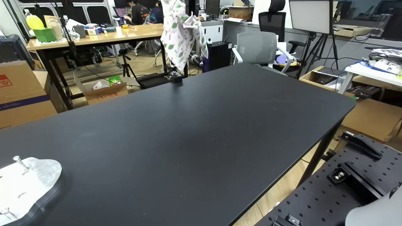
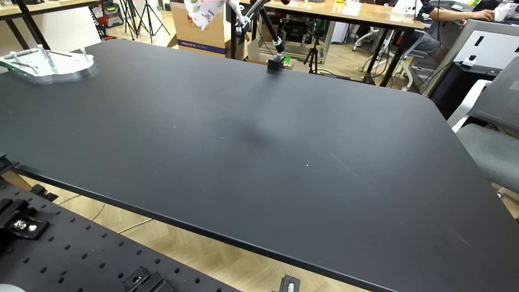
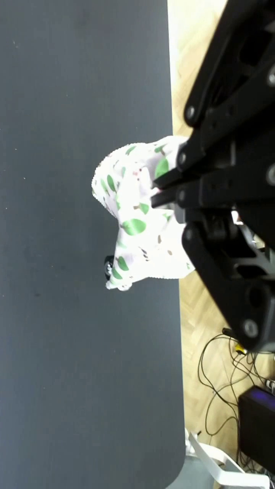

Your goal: Hang the white cloth on the black stand

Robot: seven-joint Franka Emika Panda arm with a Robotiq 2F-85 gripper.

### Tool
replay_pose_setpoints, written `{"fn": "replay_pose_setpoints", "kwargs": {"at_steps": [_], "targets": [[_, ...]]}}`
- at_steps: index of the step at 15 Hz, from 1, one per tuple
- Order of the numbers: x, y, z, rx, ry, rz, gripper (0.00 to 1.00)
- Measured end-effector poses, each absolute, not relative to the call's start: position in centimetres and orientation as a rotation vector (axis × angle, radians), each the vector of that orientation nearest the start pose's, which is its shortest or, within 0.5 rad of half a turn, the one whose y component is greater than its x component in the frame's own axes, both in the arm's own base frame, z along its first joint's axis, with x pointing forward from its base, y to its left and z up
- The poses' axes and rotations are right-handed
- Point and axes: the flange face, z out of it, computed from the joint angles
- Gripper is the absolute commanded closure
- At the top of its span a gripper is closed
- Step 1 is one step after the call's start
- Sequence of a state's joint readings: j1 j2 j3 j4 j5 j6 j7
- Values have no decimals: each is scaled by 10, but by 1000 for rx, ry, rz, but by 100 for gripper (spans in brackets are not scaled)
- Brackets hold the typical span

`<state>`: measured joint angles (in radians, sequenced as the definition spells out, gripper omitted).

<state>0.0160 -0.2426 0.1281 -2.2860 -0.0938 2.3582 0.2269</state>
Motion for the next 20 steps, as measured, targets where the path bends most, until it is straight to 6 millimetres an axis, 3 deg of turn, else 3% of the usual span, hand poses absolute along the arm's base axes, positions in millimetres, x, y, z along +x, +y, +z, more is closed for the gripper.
{"fn": "replay_pose_setpoints", "kwargs": {"at_steps": [4,9,12,20], "targets": [[499,53,506,-3150,109,-543,99],[502,28,508,-3148,197,-540,99],[505,16,496,-3156,234,-483,99],[520,6,439,-3155,283,-299,99]]}}
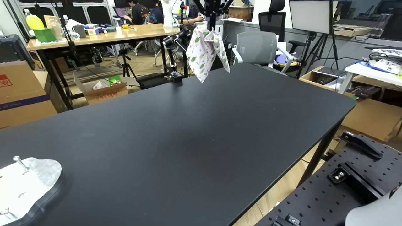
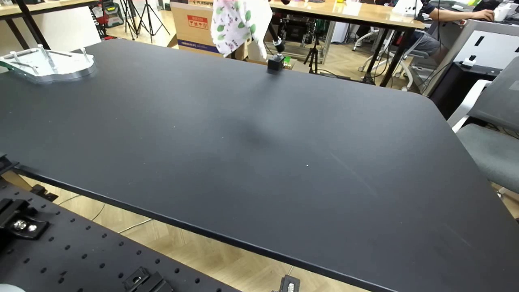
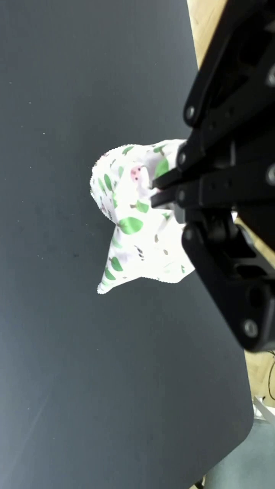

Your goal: Hang the white cloth on the black stand

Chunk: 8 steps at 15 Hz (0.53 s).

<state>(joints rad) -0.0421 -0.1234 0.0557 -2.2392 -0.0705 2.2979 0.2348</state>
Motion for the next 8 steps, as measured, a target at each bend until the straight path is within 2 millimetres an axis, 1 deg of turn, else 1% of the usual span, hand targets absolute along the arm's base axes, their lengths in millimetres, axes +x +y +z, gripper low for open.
{"fn": "replay_pose_setpoints", "kwargs": {"at_steps": [2,4,8], "targets": [[523,5,429,-3143,298,-270,99],[526,6,424,-3135,306,-258,99],[536,7,426,-3128,306,-270,99]]}}
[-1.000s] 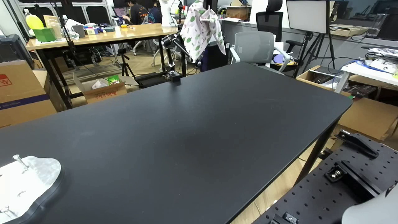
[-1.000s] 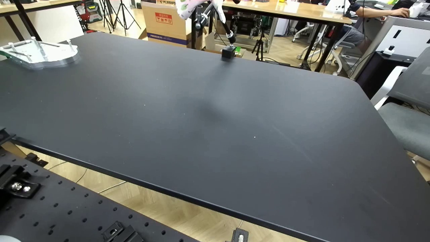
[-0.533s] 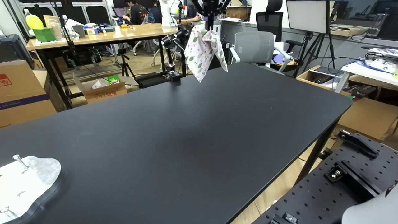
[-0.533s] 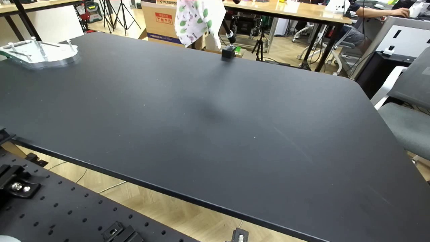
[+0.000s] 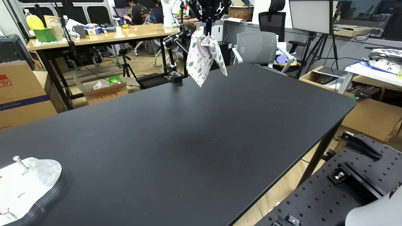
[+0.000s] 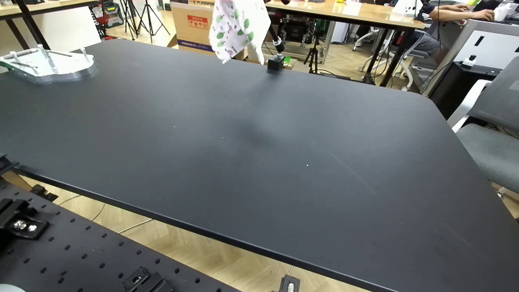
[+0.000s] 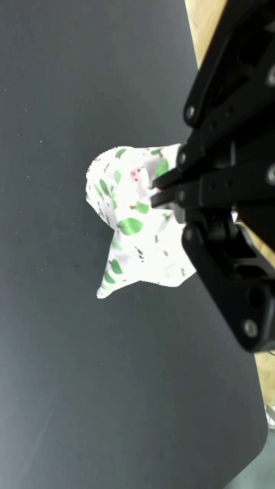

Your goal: Hang the white cloth on the black stand

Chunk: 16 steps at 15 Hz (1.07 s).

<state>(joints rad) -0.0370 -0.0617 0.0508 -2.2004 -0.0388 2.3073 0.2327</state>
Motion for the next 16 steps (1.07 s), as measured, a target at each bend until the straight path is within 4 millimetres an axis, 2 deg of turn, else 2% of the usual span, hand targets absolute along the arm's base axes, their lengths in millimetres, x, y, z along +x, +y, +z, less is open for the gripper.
{"fn": "replay_pose_setpoints", "kwargs": {"at_steps": [6,11,12,13,15,16], "targets": [[555,5,426,-3113,286,-342,99],[572,9,411,-3103,234,-336,99],[575,11,409,-3104,221,-331,94],[577,14,407,-3104,209,-328,70],[581,18,403,-3096,196,-318,67],[582,18,402,-3092,194,-313,61]]}}
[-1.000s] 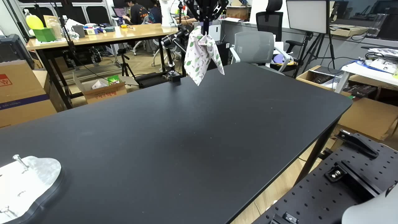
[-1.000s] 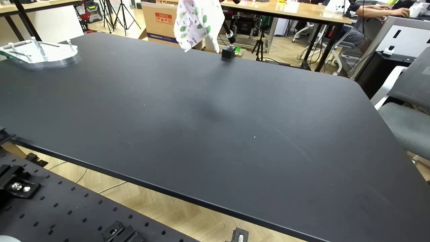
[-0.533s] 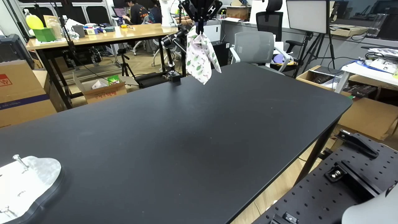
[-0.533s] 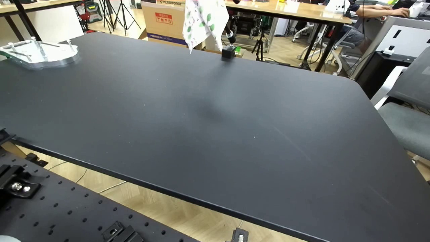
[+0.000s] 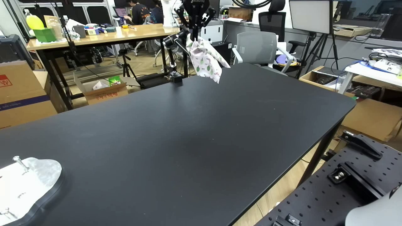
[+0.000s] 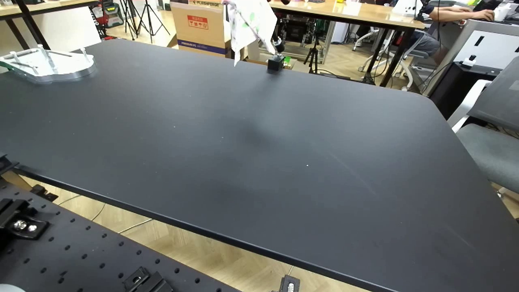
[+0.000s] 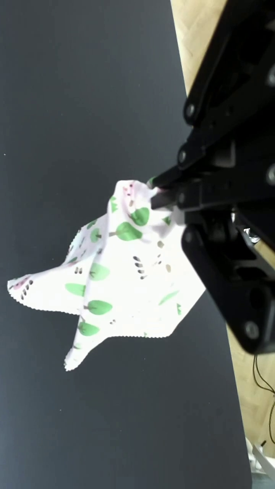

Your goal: Hang the white cloth on the black stand

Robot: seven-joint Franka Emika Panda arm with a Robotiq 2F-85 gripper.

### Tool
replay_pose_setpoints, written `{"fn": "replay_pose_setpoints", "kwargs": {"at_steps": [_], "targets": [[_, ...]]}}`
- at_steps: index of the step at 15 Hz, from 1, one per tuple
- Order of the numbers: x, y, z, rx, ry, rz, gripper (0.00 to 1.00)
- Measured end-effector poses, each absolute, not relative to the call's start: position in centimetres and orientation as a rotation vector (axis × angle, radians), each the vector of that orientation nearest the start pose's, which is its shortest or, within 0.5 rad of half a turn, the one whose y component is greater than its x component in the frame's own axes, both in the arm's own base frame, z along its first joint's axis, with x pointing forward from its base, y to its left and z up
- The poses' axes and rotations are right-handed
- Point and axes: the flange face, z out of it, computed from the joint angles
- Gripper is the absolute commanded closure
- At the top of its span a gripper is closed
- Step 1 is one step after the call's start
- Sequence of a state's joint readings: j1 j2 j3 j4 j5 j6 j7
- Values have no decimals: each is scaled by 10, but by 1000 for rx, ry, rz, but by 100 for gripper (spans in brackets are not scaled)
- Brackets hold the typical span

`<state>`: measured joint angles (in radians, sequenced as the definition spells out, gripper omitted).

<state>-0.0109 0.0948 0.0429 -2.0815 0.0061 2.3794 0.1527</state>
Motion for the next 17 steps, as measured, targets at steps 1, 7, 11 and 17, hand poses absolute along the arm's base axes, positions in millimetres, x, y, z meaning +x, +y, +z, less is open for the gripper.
{"fn": "replay_pose_setpoints", "kwargs": {"at_steps": [1,7,11,17], "targets": [[583,19,401,-3088,193,-310,55],[586,21,407,-3081,179,-327,15],[584,27,418,-3078,159,-353,0],[580,35,425,-3077,134,-358,0]]}}
